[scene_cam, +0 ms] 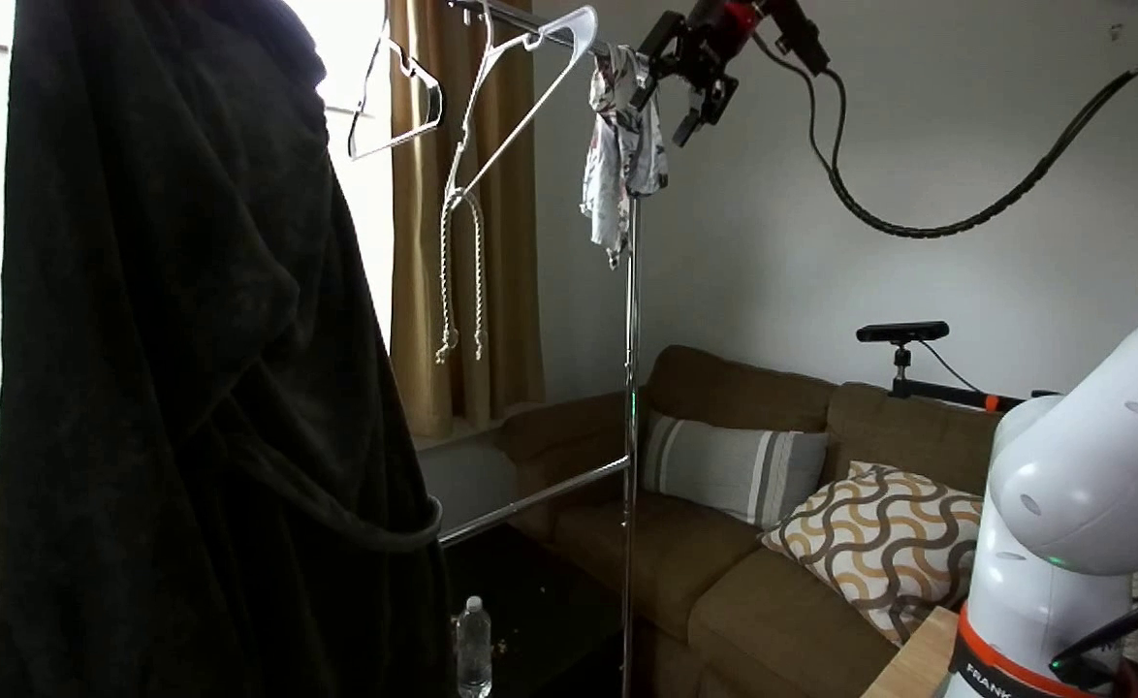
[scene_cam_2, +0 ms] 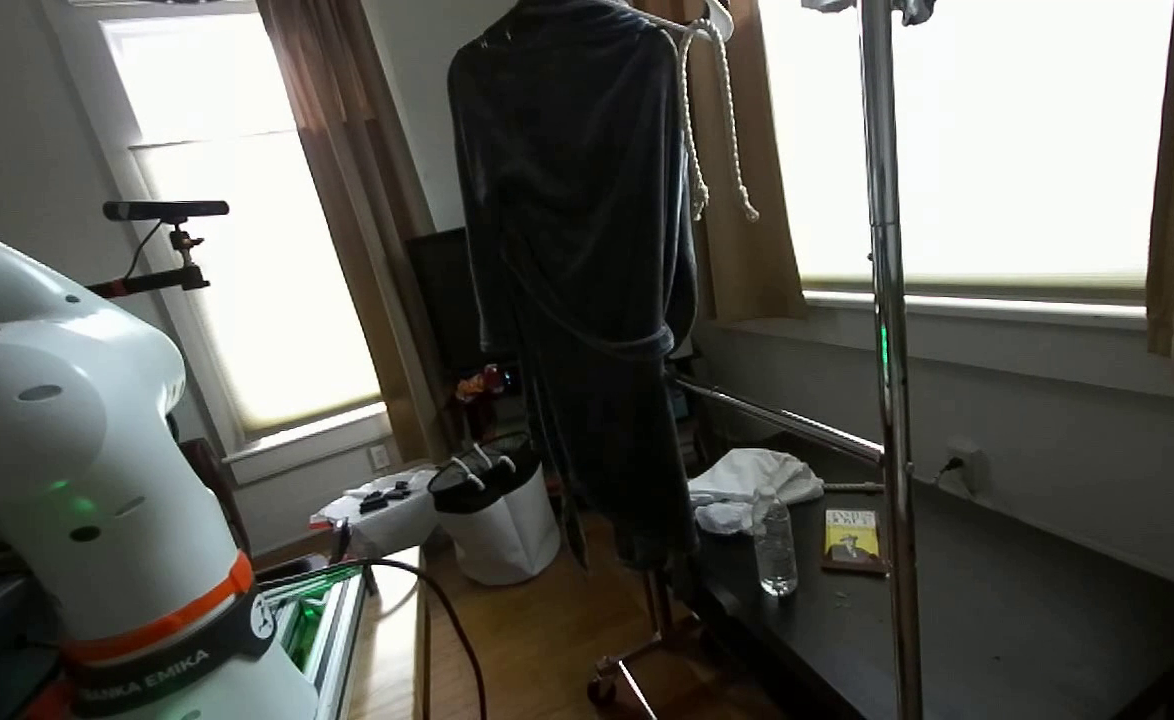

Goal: Move the hanger to the left

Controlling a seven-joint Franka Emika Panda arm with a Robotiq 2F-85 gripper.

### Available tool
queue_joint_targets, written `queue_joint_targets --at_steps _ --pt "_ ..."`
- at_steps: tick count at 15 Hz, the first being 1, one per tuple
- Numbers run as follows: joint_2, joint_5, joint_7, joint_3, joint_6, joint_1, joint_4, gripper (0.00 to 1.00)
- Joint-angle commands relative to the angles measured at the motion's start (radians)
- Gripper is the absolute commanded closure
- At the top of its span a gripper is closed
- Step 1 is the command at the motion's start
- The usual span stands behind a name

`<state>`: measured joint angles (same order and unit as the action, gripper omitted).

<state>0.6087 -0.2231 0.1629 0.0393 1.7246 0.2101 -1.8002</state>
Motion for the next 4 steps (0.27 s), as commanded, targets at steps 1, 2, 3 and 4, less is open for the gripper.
queue_joint_targets --at_steps 1,2,3,4 --pt "0.088 -0.159 -0.173 0.074 -0.012 -0.020 -0.241 0.00" --pt "0.086 -0.172 -0.223 0.097 -0.055 -0.031 -0.278 0.00" --pt "0.020 -0.142 -0.165 0.039 -0.030 -0.062 -0.157 0.00" --pt "0.027 -0.158 -0.204 0.058 -0.044 -0.068 -0.202 0.00"
